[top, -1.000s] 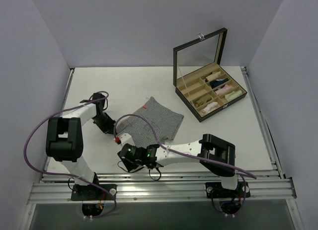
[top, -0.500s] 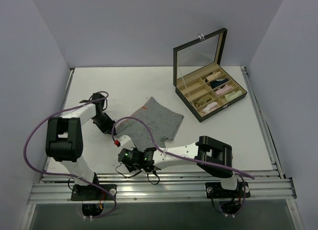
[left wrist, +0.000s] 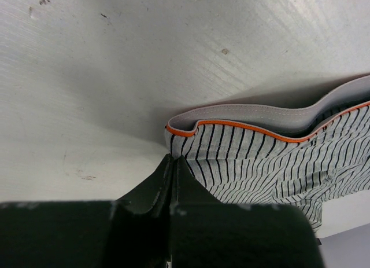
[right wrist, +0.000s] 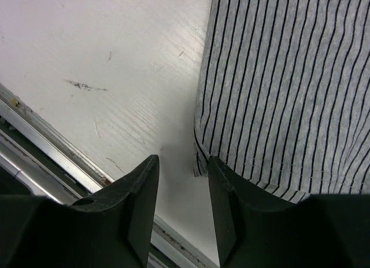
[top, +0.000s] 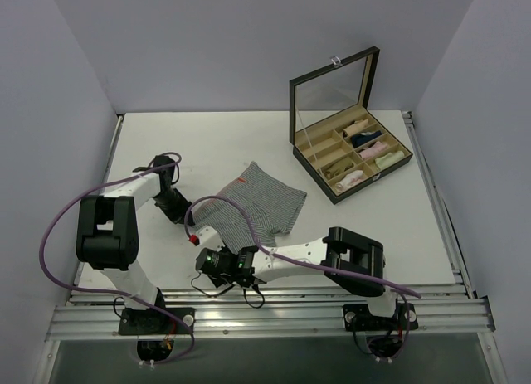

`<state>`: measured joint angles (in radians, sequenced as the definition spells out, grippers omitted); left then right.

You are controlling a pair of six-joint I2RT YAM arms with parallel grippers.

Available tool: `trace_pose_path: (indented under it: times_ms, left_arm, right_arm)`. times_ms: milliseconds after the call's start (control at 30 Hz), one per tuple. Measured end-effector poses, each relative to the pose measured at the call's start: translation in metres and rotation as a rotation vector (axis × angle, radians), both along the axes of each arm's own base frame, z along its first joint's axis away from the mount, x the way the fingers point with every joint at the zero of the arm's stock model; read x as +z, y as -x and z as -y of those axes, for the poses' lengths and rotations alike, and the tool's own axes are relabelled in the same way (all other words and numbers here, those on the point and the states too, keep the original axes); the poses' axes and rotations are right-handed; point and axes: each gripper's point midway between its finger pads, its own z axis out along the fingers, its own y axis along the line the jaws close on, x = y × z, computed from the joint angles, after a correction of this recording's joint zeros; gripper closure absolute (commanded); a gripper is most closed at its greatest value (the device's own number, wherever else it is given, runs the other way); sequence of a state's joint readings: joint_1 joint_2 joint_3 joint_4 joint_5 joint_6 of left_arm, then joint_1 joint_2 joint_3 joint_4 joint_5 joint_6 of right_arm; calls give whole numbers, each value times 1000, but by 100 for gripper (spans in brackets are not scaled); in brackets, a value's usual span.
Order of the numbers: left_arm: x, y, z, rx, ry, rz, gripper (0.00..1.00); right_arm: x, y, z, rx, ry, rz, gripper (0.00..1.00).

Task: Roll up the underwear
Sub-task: Fold the underwear

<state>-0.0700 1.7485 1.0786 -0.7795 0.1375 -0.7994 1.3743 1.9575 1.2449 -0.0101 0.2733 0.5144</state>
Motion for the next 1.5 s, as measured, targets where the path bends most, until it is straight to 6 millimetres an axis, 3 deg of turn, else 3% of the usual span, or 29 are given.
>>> trace_pose_path:
  times_ms: [100, 867, 967, 1033, 1100, 1133, 1333, 1500]
  left_arm:
    - [0, 1, -1, 0, -4, -2, 98]
    - [-1, 2, -2, -15, -13, -3, 98]
    - [-1, 2, -3, -16, -13, -3, 98]
    - [-1, 2, -3, -16, -16, -4, 98]
    - [-1, 3, -4, -16, -22, -6, 98]
    - [-1, 3, -5, -16, -27, -8, 98]
    - [-1, 10, -19, -4, -61, -36, 98]
    - [18, 17, -49, 37, -110, -20, 98]
  right_arm:
    - [-9, 0, 0, 1, 19, 0, 65]
    - [-10, -25, 15, -45, 80, 76, 60]
    - [-10, -24, 15, -42, 80, 75, 64]
    - [-10, -23, 15, -36, 80, 72, 76]
    - [-10, -23, 15, -32, 80, 70, 96]
    - [-10, -22, 14, -30, 79, 67, 100]
    - [-10, -20, 11, -29, 65, 54, 100]
    - [-6, -5, 3, -11, 53, 26, 100]
